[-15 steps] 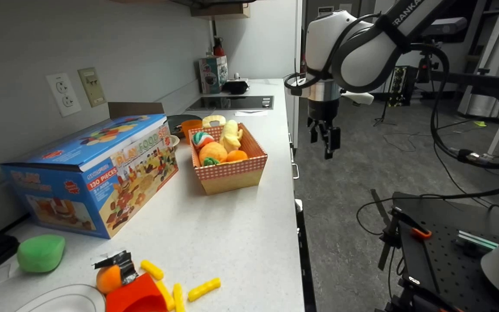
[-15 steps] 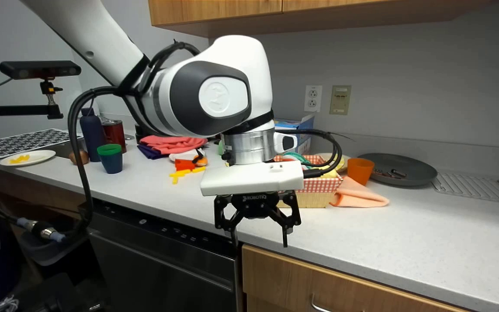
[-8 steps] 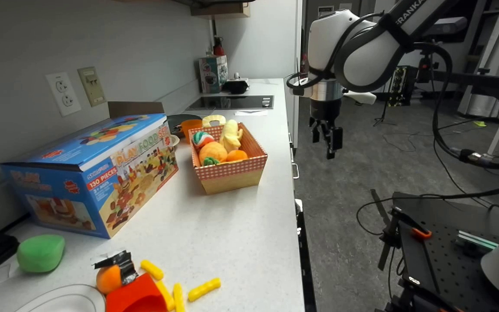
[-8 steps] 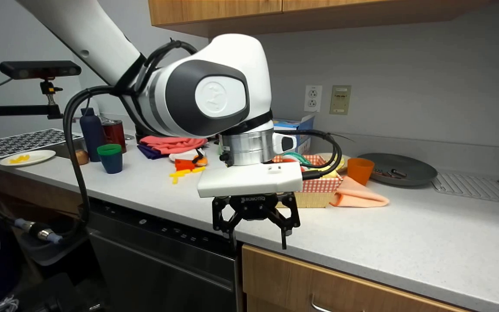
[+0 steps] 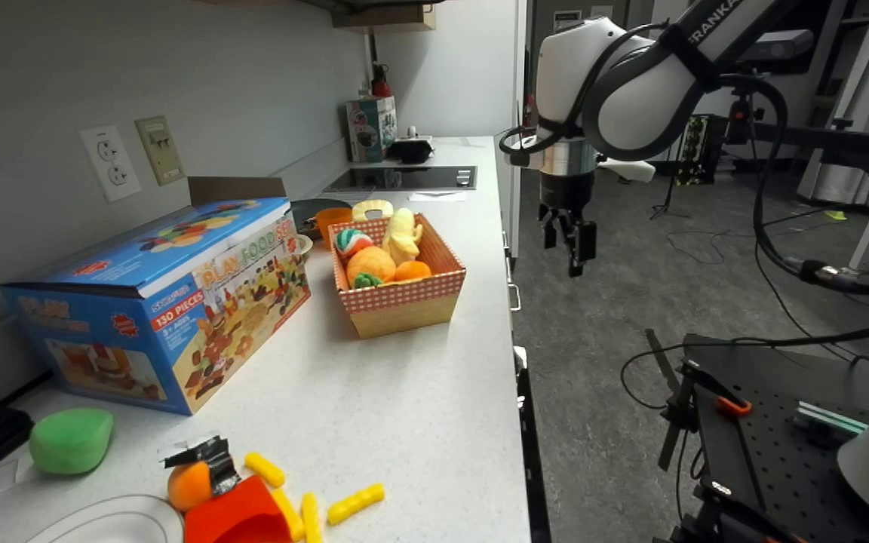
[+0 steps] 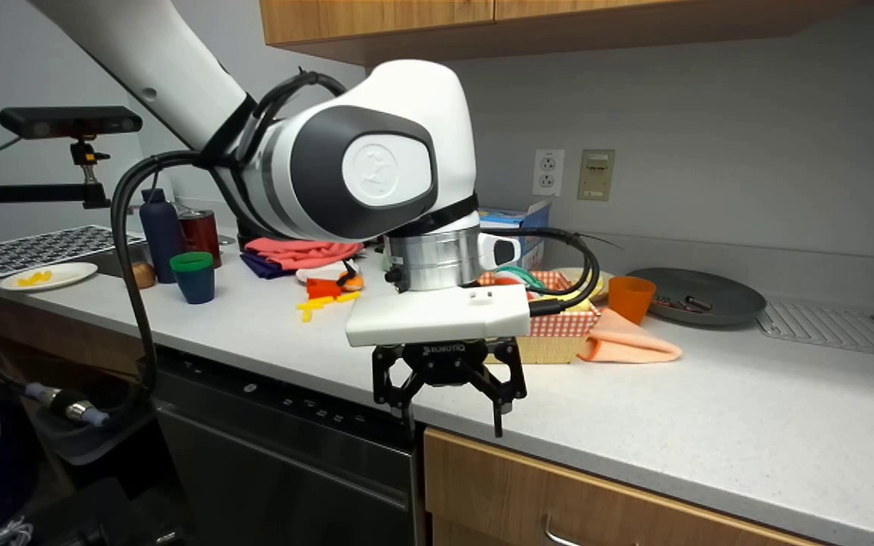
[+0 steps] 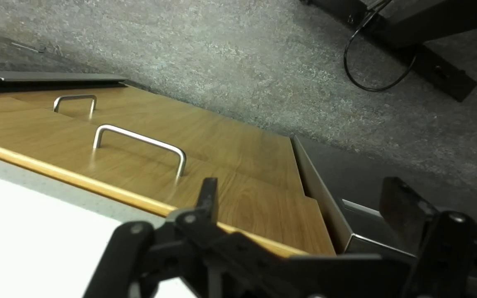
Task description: Push the drawer closed, open the drawer, place the pineapple and watermelon plush toy inside the drawer then close it.
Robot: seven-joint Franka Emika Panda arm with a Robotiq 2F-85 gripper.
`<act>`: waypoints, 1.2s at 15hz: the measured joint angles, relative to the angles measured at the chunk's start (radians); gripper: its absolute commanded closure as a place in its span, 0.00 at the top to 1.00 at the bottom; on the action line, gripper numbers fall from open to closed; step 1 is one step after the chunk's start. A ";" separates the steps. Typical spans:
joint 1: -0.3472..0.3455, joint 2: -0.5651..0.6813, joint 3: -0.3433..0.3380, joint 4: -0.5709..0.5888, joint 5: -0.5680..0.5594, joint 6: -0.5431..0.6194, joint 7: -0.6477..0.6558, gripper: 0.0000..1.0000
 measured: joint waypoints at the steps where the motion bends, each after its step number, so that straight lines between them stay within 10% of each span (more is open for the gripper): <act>1: 0.002 0.003 -0.004 0.003 0.000 0.002 0.006 1.00; 18: -0.081 0.468 -0.069 0.355 0.251 0.019 -0.004 1.00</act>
